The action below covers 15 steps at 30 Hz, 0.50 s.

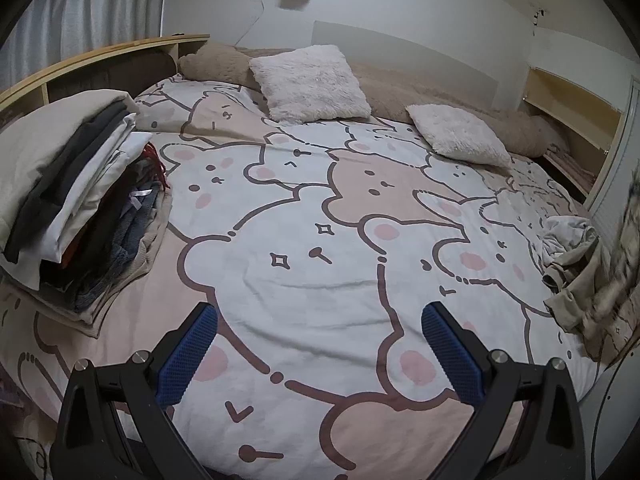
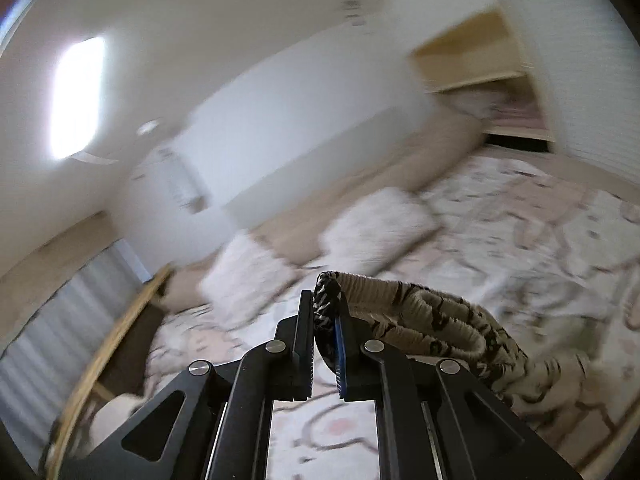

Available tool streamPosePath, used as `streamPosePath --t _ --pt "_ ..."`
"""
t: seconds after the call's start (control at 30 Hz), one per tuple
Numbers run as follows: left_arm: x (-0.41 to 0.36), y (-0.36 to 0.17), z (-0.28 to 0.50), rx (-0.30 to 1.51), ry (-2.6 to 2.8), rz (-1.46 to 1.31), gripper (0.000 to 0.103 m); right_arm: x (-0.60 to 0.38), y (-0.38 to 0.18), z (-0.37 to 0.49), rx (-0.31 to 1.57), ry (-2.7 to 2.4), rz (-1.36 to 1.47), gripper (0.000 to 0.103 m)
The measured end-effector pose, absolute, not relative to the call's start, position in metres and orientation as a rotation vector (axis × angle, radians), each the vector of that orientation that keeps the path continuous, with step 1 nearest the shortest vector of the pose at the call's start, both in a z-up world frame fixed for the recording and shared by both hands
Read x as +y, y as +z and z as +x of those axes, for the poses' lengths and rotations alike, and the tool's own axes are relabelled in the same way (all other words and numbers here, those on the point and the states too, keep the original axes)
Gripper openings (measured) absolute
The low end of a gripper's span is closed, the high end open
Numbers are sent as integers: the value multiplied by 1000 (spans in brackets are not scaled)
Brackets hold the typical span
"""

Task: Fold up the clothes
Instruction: 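Lift the sweatshirt with the right gripper and carry it onto the open bed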

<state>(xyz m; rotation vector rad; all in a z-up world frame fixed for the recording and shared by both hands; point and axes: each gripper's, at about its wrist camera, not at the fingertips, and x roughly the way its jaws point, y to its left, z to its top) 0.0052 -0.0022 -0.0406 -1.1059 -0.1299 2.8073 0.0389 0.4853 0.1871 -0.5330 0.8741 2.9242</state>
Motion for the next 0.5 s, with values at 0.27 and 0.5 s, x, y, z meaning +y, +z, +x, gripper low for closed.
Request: streamPosePath --t 0.27,0.5 --pt "-23 -23 16 -163 2879 -1027 103 359 253 6 769 3424 -520 10" --pt "-62 -16 28 -263 2938 -996 103 296 203 -21 646 3544 -715 10"
